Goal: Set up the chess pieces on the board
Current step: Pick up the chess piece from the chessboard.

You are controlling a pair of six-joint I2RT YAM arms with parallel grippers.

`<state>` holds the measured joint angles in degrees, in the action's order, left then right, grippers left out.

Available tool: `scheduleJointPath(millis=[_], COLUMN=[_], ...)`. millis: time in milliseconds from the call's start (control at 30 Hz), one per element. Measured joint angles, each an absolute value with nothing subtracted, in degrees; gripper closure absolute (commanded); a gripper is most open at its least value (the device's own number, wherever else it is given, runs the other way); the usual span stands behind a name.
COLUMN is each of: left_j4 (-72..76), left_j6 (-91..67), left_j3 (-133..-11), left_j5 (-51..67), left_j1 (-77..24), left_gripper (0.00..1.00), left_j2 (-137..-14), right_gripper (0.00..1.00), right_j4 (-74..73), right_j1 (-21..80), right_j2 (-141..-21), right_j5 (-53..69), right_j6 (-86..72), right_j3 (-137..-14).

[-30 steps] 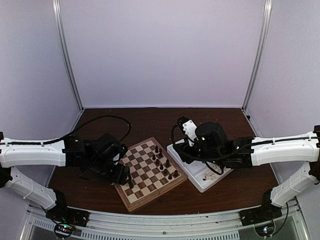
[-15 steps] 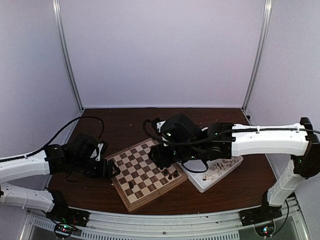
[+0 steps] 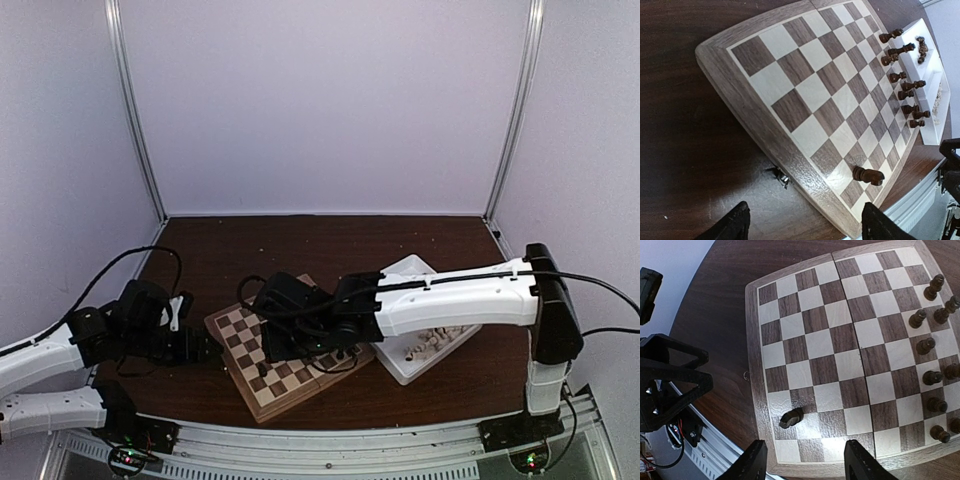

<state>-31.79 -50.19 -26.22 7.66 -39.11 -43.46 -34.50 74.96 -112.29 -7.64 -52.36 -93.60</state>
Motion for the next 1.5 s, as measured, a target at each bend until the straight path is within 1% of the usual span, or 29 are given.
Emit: scheduleJointPath(millis=[200, 533, 833, 1067, 1400, 1500], left_j4=[-34.5, -34.8, -34.4, -34.4, -34.4, -34.5], left_j6=[-49.7, -48.7, -48.1, -47.9, -47.9, -47.9], left_j3=[-25.8, -25.7, -25.5, -25.2, -24.9, -24.7], left_j5=[7.5, 7.6, 8.5, 9.0, 9.3, 9.3], left_j1=[-38.9, -38.9, -38.9, -38.9, -38.9, -38.9], left_gripper=[0.21, 0.21, 0.20, 0.20, 0.20, 0.20], left_j2=[-40.4, -41.1, -42.2, -42.1, -41.8, -41.6], right_gripper=[0.45, 0.48, 0.51, 0.57, 0.60, 0.64], right_j4=[-34.6, -35.8, -37.5, -38.0, -38.5, -38.8], right_j1=[75.7, 75.9, 75.9, 75.9, 75.9, 75.9], right_j2=[-116.5, -122.9, -125.8, -126.8, -127.6, -128.1], right_j5=[-7.2, -5.3, -5.0, -5.0, -5.0, -5.0], right_j6=[-56.0, -59.9, -60.7, -61.4, -61.5, -61.6], right_j3=[-96.4, -101.9, -105.2, -105.7, -105.9, -105.9])
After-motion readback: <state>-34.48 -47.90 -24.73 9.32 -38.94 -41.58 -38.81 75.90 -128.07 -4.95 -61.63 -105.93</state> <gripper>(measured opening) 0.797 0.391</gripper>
